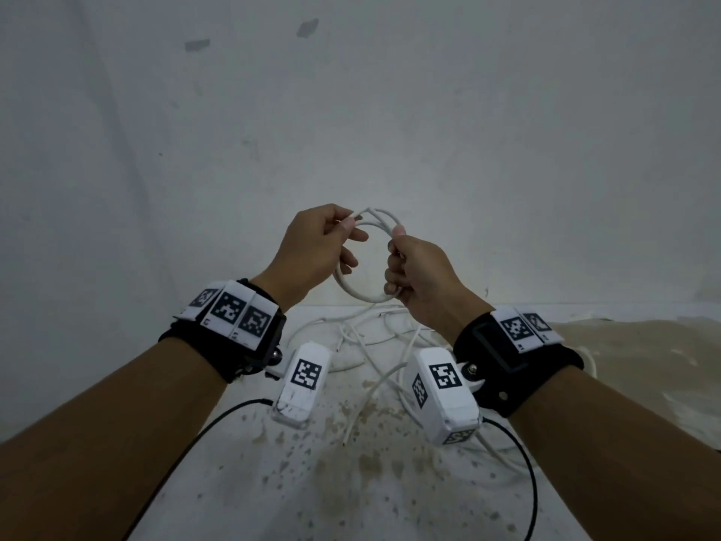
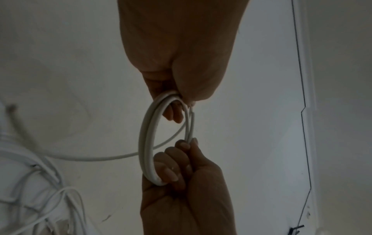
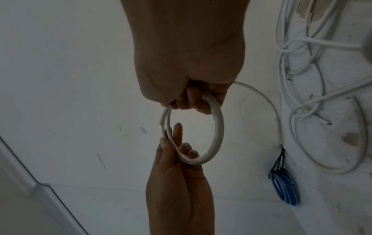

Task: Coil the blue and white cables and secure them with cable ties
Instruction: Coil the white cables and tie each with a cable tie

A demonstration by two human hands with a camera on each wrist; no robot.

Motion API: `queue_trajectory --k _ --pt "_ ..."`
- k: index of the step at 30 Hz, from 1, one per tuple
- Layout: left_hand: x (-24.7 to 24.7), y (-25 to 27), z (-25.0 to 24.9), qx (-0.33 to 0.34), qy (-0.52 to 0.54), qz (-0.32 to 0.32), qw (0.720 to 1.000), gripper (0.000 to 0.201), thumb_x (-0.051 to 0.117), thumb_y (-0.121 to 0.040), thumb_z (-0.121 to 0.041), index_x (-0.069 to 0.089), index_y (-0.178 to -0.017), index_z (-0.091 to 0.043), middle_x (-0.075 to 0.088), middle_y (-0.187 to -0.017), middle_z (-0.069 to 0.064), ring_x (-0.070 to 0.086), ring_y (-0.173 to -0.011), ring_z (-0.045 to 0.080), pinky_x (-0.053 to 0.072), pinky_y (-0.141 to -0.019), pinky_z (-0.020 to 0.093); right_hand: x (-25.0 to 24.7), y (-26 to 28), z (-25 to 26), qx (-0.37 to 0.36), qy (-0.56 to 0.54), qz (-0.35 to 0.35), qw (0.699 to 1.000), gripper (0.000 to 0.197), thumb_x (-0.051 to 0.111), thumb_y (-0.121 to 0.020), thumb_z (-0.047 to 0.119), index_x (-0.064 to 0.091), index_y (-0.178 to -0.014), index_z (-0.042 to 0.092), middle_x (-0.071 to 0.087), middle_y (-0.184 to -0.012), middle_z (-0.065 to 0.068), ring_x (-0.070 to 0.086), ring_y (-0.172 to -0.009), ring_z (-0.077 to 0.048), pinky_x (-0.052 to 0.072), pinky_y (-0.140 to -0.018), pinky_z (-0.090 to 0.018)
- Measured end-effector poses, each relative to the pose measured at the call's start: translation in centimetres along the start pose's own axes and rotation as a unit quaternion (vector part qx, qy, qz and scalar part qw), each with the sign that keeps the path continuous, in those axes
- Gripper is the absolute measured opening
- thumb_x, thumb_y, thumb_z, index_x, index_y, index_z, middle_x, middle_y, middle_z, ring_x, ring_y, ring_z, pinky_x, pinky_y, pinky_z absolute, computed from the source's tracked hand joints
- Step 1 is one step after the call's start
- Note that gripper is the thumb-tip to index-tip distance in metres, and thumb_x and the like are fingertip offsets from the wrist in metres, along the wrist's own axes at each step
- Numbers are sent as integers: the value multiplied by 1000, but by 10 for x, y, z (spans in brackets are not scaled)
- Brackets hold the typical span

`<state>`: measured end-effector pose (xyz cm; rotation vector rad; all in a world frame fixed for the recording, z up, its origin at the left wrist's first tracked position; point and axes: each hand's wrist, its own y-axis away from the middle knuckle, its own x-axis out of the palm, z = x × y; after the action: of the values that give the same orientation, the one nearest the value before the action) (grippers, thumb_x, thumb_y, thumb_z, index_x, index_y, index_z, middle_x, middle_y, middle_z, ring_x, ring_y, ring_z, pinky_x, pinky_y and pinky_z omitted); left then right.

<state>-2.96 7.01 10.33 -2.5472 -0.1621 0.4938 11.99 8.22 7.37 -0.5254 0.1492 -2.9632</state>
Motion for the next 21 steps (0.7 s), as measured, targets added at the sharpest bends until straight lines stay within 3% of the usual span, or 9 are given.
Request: queue_trajectory --k 3,9,16,21 --pt "-7 -4 -1 12 1 8 1000 21 51 -101 -17 69 -107 -8 73 -93 6 59 -53 13 51 -49 26 3 3 1 -1 -13 21 1000 27 45 -102 25 49 -76 19 24 -53 4 21 -44 -13 34 -48 -26" --pt "-18 -5 -4 49 -40 91 994 30 46 -102 -6 65 -124 -10 71 -105 5 61 -59 11 51 -50 25 3 3 0 -15 -23 42 999 33 44 -104 30 46 -73 17 26 -51 5 20 -45 -13 33 -48 -26" --pt "-18 -8 -6 20 -34 119 992 28 41 -102 -1 66 -109 -11 71 -98 6 54 -55 11 44 -46 23 1 3 -2 -23 2 48 999 35 46 -103 31 47 -72 17 25 -53 5 22 -45 -12 32 -46 -26" --pt "-8 -8 -9 0 -17 114 993 24 54 -99 -23 69 -100 -5 58 -79 7 38 -49 10 31 -42 21 1 4 -4 -58 28 48 997 27 47 -103 24 63 -82 19 33 -51 8 28 -41 -10 34 -43 -24"
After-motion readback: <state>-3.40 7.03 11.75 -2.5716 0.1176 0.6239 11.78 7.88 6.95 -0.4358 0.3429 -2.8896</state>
